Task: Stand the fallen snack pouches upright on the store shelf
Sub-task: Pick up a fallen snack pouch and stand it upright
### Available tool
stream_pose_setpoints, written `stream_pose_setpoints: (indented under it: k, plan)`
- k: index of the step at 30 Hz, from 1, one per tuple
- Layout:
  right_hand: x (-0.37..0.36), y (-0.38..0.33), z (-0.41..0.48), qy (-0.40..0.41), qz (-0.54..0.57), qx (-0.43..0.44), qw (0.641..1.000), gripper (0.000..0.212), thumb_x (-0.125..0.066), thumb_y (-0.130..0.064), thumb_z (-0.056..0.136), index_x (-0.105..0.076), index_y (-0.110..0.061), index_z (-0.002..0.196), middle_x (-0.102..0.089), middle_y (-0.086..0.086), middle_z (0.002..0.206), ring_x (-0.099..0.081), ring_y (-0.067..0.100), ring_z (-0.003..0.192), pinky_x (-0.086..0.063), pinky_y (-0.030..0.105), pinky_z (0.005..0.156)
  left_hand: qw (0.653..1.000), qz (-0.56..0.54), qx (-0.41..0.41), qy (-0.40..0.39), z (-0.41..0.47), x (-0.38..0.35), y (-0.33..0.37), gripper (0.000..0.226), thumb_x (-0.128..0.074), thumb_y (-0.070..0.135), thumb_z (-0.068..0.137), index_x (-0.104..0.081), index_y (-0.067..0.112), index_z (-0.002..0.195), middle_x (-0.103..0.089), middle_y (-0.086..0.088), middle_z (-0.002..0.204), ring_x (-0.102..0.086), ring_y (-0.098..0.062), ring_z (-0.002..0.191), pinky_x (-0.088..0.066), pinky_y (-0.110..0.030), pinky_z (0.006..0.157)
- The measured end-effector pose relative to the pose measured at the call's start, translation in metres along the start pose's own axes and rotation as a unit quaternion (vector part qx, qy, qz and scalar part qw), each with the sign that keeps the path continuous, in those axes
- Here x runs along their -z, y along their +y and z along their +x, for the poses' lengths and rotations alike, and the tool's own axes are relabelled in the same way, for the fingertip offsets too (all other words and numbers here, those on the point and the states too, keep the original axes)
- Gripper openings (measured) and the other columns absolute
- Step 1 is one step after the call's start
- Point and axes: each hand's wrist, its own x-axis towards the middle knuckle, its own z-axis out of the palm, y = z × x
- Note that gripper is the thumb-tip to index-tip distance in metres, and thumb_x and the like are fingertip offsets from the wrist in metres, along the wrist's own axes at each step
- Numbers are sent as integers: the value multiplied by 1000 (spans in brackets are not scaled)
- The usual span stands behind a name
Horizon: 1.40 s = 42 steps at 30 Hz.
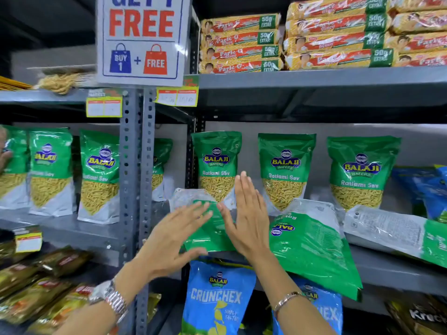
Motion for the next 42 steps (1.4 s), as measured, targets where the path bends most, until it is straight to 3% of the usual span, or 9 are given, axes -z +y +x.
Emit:
stream_pose_setpoints:
  k: [7, 11, 14, 17, 21, 27, 37, 39, 42]
  plan:
    - [4, -9, -11, -55, 18, 43, 997, 77, -26, -64, 88, -12, -18, 148, -5, -7, 155, -3, 3, 142, 5, 16, 111, 990, 119, -61, 53, -12, -8, -11, 39, -52, 46, 85, -72, 12, 87, -74, -1, 91, -70, -16, 86, -57, -30, 74]
    - [9, -5, -15, -124, 46, 37, 990, 86, -34, -72, 80, -20, -20, 146, -22, -5, 155, -19, 9, 141, -14, 30, 114, 986, 51, 91, 133, -1, 3, -17, 44, -46, 42, 89, -64, 5, 72, -64, -6, 64, -61, -19, 57, -52, -37, 53]
    - [10, 1, -12, -172, -2, 46, 984, 74, -54, -57, 80, -33, -19, 141, -38, 0, 148, -33, 16, 134, -21, 32, 110, 976, 39, 129, 173, 14, 10, -22, 42, -48, 41, 86, -63, 4, 72, -64, -7, 63, -58, -19, 53, -50, -39, 49]
    - [9, 6, 3, -129, 3, 29, 991, 45, -58, -29, 87, -49, -20, 130, -57, 0, 132, -51, 23, 118, -39, 37, 95, 974, 16, 127, 186, 29, 13, -25, 41, -47, 40, 86, -66, 5, 73, -67, -5, 67, -60, -19, 56, -50, -36, 52]
    - [14, 13, 35, -92, 42, -11, 995, 29, -60, -21, 88, -63, -23, 116, -69, -1, 113, -61, 21, 104, -50, 38, 80, 968, -12, 129, 216, 56, 17, -33, 39, -48, 38, 85, -65, 5, 74, -66, -7, 71, -60, -22, 63, -46, -33, 60]
    - [27, 22, 87, -9, 106, -64, 992, 12, -64, -24, 85, -73, -26, 93, -75, -3, 84, -54, 10, 59, -36, 25, 52, 948, -75, 159, 267, 107, 24, -51, 34, -54, 36, 83, -64, 4, 78, -63, -10, 79, -57, -21, 74, -47, -32, 68]
    - [33, 40, 166, 108, 193, -131, 966, 23, -77, -35, 71, -73, -15, 81, -72, 6, 74, -57, 17, 57, -51, 37, 58, 895, -219, 195, 335, 184, 21, -91, 19, -66, 24, 80, -60, 10, 92, -59, -7, 96, -57, -17, 87, -40, -4, 75]
    - [29, 47, 176, 111, 214, -152, 959, 28, -80, -34, 68, -73, -11, 82, -69, 5, 69, -53, 15, 52, -51, 37, 57, 865, -306, 250, 308, 191, 13, -101, 31, -68, 27, 78, -55, 16, 104, -60, -7, 111, -57, -17, 100, -42, -9, 87]
    - [18, 59, 187, 90, 241, -175, 950, 41, -80, -36, 67, -70, -5, 94, -64, 4, 76, -53, 14, 62, -46, 28, 59, 805, -408, 307, 303, 202, 3, -114, 28, -71, 23, 76, -55, 25, 98, -60, -10, 121, -55, -24, 114, -41, -38, 103]
